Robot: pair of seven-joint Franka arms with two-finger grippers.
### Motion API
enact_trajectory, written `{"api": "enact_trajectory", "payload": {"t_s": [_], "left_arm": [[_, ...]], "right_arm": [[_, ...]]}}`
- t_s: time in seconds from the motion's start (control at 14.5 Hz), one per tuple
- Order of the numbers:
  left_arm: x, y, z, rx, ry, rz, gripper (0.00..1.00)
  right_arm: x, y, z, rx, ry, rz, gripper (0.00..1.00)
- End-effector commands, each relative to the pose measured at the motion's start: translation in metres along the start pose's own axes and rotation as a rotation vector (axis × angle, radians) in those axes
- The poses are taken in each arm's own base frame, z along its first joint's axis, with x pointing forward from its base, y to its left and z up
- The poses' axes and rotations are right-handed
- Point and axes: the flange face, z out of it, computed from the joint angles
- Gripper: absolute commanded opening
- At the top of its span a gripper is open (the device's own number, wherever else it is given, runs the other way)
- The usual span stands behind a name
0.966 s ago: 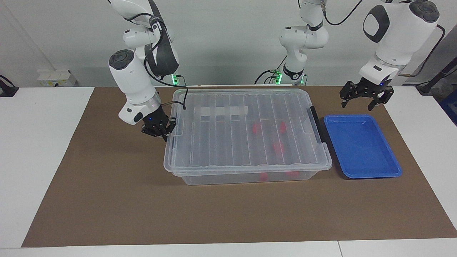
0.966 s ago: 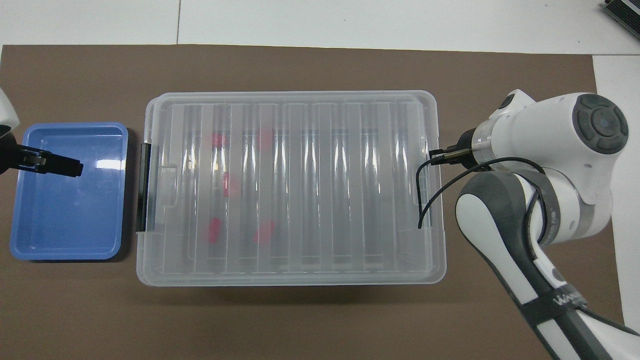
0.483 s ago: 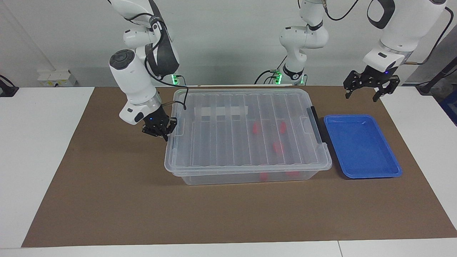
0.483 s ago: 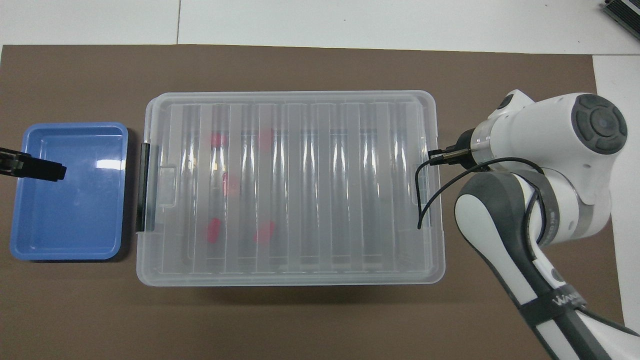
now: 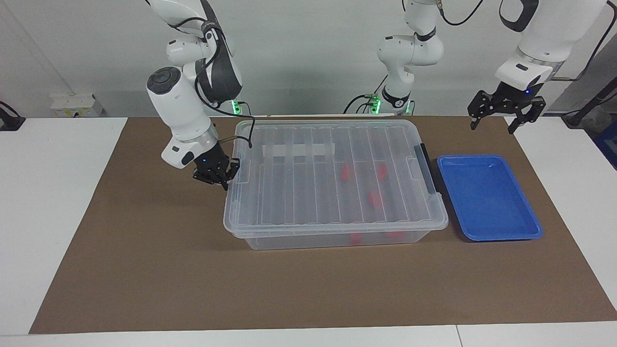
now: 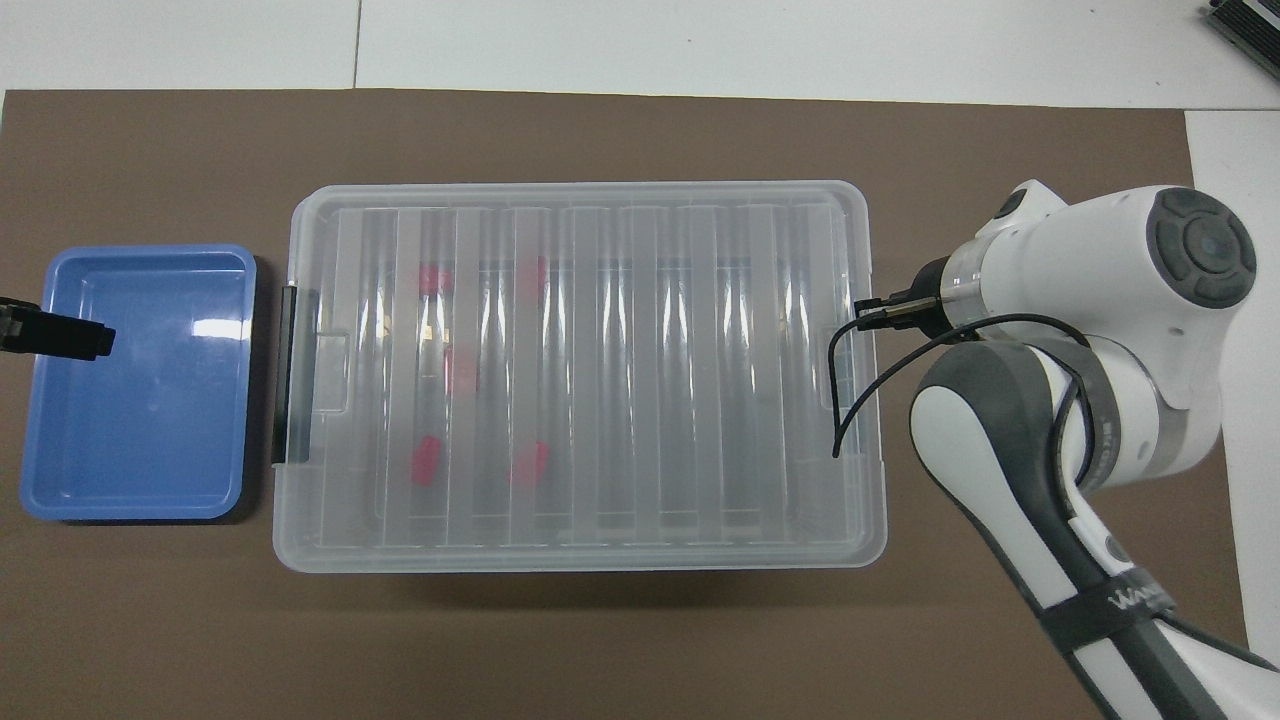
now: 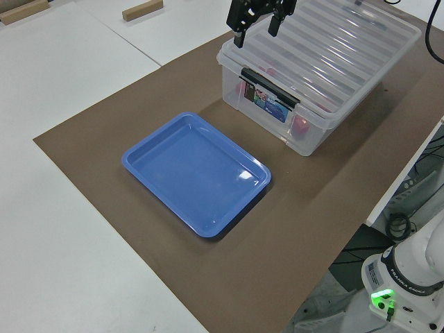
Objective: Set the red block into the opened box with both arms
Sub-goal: 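Slide the clear lid toward the left gripper to close the box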
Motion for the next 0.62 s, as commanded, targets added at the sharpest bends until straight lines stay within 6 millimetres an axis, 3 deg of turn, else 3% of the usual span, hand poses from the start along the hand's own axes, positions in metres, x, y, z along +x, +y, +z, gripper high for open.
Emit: {"api": "enact_trajectory", "payload": {"t_s": [0.0,0.34,0.55], "left_arm": [[-0.006,-0.003,-0.004,0.015,-0.004,0.006,1.00],[-0.007,-0.003,-0.005,0.014,-0.004,0.004,1.00],[-0.007,-0.003,-0.005,0.014,-0.004,0.004,1.00]], "right_arm": [[0.000,-0.003,-0.004,0.011,0.017,-0.007,0.00],[-0.002,0.013,-0.031,-0.093,0.005,-0.045,0.00],[-0.003,0.040,-0.067,-0.166,-0.027,-0.028,0.00]]}}
